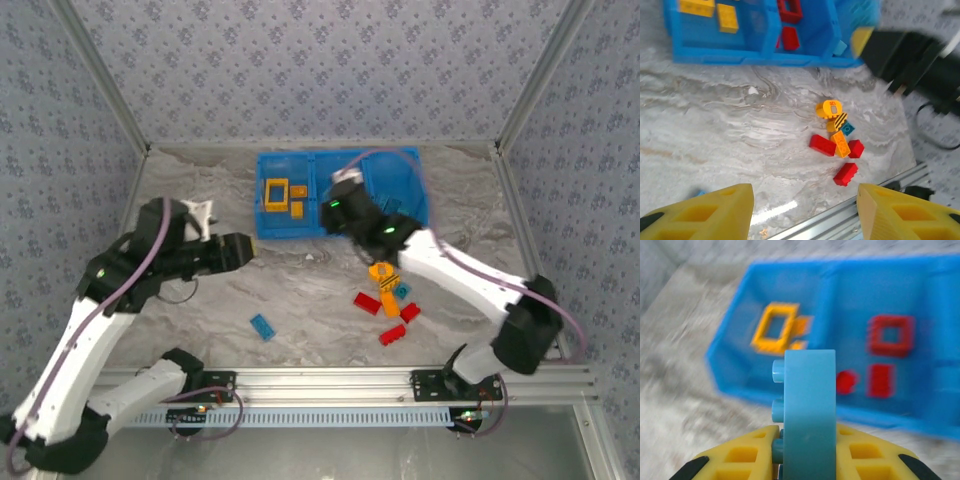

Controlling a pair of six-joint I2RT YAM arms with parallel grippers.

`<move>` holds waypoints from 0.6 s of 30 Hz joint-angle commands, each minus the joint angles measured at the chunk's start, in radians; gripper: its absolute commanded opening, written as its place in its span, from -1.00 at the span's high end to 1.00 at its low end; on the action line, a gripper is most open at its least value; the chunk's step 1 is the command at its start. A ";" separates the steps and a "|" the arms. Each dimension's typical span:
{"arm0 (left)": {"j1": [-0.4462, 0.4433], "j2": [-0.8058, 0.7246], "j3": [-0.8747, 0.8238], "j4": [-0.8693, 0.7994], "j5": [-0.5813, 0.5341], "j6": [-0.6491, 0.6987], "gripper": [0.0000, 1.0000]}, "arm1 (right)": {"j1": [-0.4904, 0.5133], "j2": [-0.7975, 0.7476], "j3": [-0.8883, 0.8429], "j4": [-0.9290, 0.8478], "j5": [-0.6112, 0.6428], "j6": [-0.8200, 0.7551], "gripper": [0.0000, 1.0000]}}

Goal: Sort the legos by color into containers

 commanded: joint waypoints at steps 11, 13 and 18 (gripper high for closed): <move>-0.377 0.516 0.154 0.506 -0.307 -0.028 -0.14 | -0.416 0.346 0.208 -0.192 -0.014 -0.132 0.46; -0.382 0.552 0.175 0.527 -0.313 -0.023 -0.14 | -0.425 0.446 0.292 -0.220 0.026 -0.153 0.47; -0.383 0.579 0.197 0.532 -0.316 -0.007 -0.14 | -0.430 0.644 0.489 -0.299 0.131 -0.203 0.47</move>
